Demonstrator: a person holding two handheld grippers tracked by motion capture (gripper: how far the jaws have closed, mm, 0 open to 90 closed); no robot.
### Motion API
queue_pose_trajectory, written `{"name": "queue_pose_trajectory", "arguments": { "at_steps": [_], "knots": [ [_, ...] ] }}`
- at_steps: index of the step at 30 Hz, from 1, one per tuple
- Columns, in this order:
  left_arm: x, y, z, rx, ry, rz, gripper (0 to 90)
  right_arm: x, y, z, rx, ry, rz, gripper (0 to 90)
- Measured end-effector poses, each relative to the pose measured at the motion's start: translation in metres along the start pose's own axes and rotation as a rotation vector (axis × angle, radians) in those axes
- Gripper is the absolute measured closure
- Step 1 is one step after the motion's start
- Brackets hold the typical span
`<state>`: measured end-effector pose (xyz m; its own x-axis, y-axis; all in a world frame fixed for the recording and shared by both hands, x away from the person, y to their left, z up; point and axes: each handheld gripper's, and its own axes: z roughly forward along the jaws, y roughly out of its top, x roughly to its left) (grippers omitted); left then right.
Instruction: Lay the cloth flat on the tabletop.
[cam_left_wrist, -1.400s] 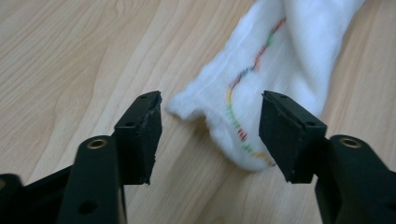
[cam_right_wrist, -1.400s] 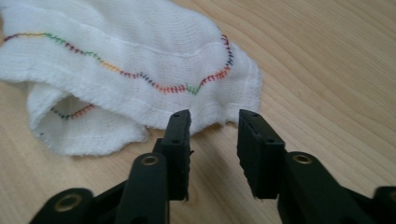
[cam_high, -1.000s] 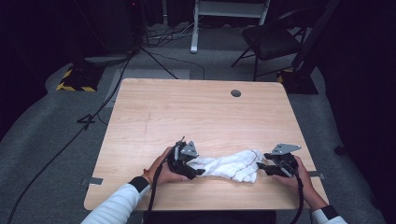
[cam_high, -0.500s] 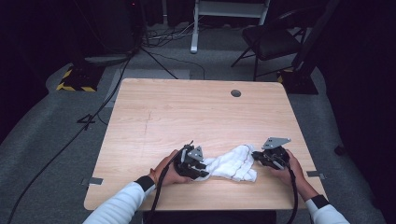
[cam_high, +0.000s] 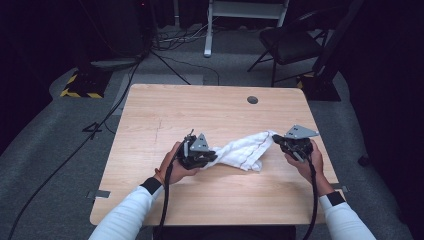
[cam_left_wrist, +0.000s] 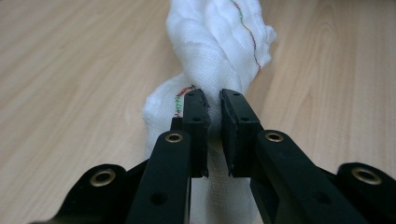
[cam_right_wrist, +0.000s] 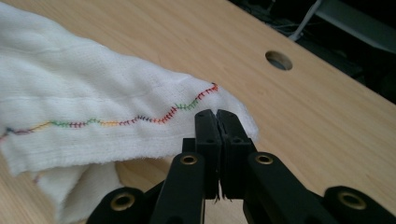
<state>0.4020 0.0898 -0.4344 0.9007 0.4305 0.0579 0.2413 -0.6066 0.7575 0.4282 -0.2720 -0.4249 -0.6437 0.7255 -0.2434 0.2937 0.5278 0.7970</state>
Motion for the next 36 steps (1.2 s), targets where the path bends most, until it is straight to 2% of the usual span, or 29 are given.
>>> {"name": "queue_pose_trajectory", "arguments": {
  "at_steps": [1, 4, 9, 10, 11, 12, 15, 17, 18, 19, 20, 22, 24, 26, 28, 30, 32, 35, 36],
  "knots": [
    [0.002, -0.001, -0.005, 0.003, 0.02, 0.003, 80.9, 0.0, 0.002, -0.002, -0.009, 0.005, -0.001, 88.3],
    [-0.006, -0.007, -0.005, 0.035, 0.011, 0.034, 81.0, 0.003, 0.0, -0.009, -0.022, 0.042, 0.002, 88.3],
    [-0.031, -0.025, -0.004, 0.114, -0.05, 0.104, 79.9, 0.016, -0.017, -0.024, -0.007, 0.134, -0.024, 88.3],
    [-0.031, -0.025, -0.004, 0.114, -0.05, 0.104, 79.7, 0.019, -0.021, -0.028, 0.001, 0.162, -0.032, 88.3],
    [-0.036, -0.028, -0.006, 0.119, -0.067, 0.106, 79.0, 0.023, -0.026, -0.032, 0.013, 0.189, -0.045, 88.3],
    [-0.043, -0.034, -0.007, 0.124, -0.101, 0.104, 78.3, 0.027, -0.032, -0.037, 0.027, 0.213, -0.061, 88.3],
    [-0.053, -0.041, -0.009, 0.149, -0.133, 0.112, 75.7, 0.033, -0.046, -0.045, 0.072, 0.272, -0.079, 88.2],
    [-0.055, -0.043, -0.011, 0.155, -0.143, 0.11, 75.2, 0.034, -0.051, -0.048, 0.089, 0.283, -0.079, 88.1],
    [-0.057, -0.045, -0.013, 0.154, -0.136, 0.103, 72.0, 0.036, -0.061, -0.05, 0.129, 0.314, -0.082, 87.9],
    [-0.056, -0.045, -0.015, 0.15, -0.12, 0.097, 67.9, 0.037, -0.065, -0.051, 0.148, 0.318, -0.081, 87.8],
    [-0.054, -0.045, -0.017, 0.147, -0.097, 0.07, 62.1, 0.037, -0.069, -0.051, 0.167, 0.322, -0.073, 87.5],
    [-0.045, -0.045, -0.021, 0.127, -0.055, 0.009, 56.2, 0.037, -0.076, -0.05, 0.21, 0.312, -0.07, 86.5],
    [-0.035, -0.047, -0.026, 0.118, -0.02, -0.037, 51.9, 0.035, -0.078, -0.049, 0.252, 0.246, -0.085, 79.4],
    [-0.025, -0.05, -0.029, 0.118, 0.011, -0.057, 49.7, 0.028, -0.077, -0.052, 0.23, 0.194, -0.055, 77.4],
    [-0.015, -0.056, -0.03, 0.126, 0.053, -0.092, 44.2, 0.022, -0.072, -0.056, 0.18, 0.17, -0.019, 72.4],
    [-0.004, -0.061, -0.028, 0.134, 0.045, -0.143, 43.0, 0.019, -0.065, -0.057, 0.139, 0.154, 0.008, 70.0],
    [0.002, -0.064, -0.023, 0.15, 0.038, -0.176, 41.2, 0.019, -0.059, -0.054, 0.111, 0.133, 0.016, 64.9],
    [0.005, -0.066, -0.016, 0.178, 0.03, -0.165, 42.2, 0.021, -0.053, -0.044, 0.103, 0.158, 0.024, 59.2],
    [0.006, -0.067, -0.014, 0.178, 0.02, -0.173, 43.6, 0.022, -0.051, -0.039, 0.107, 0.17, 0.027, 57.3]
  ]
}}
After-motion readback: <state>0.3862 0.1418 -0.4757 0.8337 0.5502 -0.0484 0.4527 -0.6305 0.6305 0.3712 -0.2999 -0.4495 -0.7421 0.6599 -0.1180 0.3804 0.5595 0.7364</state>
